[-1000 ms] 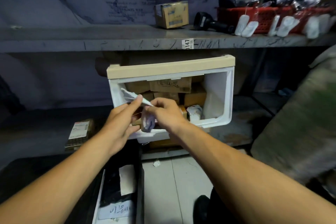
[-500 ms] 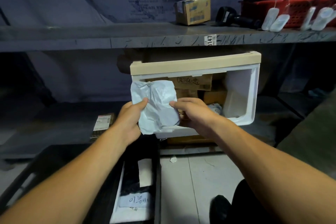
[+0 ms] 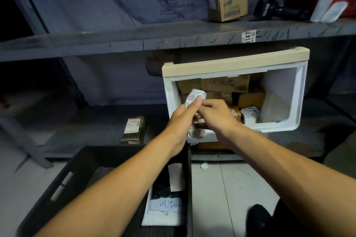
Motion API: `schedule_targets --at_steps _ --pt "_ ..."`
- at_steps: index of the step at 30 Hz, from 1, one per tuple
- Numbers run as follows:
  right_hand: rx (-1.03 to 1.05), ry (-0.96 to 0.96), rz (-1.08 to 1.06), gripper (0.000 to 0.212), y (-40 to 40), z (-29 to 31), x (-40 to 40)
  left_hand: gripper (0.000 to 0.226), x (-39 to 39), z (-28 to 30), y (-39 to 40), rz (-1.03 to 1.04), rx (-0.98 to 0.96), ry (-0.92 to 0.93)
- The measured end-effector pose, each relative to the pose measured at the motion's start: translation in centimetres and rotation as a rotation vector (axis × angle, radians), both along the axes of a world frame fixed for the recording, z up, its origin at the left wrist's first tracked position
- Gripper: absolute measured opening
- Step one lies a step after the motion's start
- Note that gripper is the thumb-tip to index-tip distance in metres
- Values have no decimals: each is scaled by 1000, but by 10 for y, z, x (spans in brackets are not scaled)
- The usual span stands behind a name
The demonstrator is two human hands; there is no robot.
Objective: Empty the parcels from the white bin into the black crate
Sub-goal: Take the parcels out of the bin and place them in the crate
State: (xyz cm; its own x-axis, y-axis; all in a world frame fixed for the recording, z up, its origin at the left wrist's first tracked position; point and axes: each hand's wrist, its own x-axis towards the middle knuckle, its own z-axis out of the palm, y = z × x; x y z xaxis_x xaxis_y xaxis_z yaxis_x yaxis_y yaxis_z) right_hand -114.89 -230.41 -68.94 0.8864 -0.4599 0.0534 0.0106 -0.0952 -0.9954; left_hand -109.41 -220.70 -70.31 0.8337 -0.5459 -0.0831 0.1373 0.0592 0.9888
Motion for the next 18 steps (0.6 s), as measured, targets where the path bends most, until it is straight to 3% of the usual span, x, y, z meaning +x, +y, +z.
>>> schedule_targets --at_steps 6,10,11,15,18 --pt "185 -6 23 26 1 7 1 18 6 3 10 202 -146 130" --pt "123 69 -126 21 -5 3 4 16 13 2 19 299 -172 183" --pt "109 110 -117 26 -7 0 5 16 14 2 23 302 -184 194" --pt "106 171 17 10 2 -4 11 20 20 -3 47 311 -143 149" --pt "50 167 27 20 16 -11 19 22 31 -12 72 320 11 32"
